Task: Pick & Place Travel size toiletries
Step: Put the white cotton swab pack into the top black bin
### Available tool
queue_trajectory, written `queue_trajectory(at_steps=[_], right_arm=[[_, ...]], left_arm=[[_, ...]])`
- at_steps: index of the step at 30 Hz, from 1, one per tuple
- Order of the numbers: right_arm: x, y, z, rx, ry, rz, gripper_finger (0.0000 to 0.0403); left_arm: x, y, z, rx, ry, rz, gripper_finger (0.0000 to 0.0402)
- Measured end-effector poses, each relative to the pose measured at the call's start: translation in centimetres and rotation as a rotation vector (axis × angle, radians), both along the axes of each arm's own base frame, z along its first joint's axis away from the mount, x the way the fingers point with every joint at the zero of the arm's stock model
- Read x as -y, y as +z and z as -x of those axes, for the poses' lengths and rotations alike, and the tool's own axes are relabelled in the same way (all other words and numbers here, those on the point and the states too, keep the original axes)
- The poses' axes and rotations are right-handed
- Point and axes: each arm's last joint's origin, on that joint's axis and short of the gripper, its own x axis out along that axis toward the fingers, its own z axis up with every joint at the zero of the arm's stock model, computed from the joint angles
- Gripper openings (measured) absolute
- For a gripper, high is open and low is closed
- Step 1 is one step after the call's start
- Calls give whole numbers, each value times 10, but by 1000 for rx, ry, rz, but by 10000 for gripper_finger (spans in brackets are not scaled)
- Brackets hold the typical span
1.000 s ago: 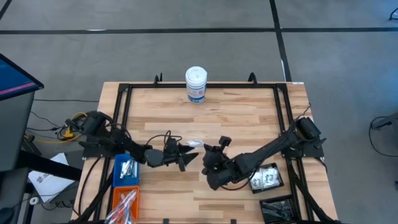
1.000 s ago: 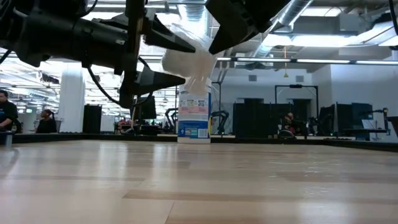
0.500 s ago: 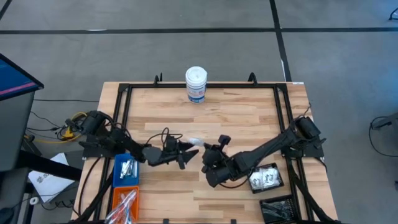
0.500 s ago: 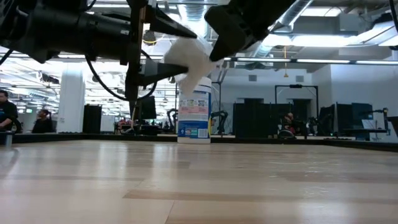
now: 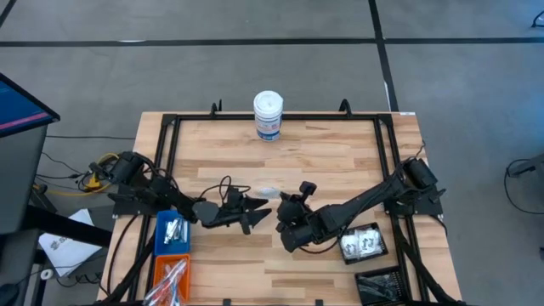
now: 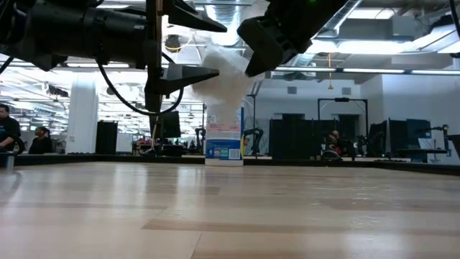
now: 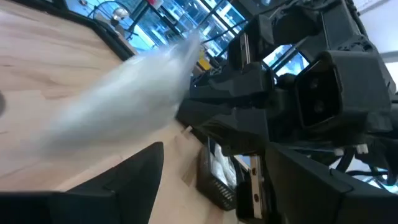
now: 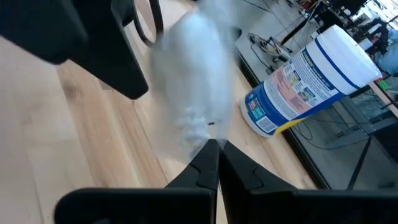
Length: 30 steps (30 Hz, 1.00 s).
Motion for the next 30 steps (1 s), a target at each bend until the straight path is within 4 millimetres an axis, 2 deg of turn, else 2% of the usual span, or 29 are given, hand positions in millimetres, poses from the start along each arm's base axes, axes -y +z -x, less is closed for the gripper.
queue_trajectory(at_steps=[8, 14, 23, 30], right_arm=[[1, 0, 0, -4, -2, 1, 0], [-4, -1, -2, 15, 20, -26, 0], [-19, -29, -21, -46, 120, 6, 0], [-21, -21, -24, -47, 115, 17, 0]], left_arm=[[1, 1, 0, 14, -1, 9, 277], [-8, 2, -2, 22, 32, 17, 277], [-20, 3, -7, 37, 47, 40, 277], [-19, -1, -7, -1, 37, 31, 276]])
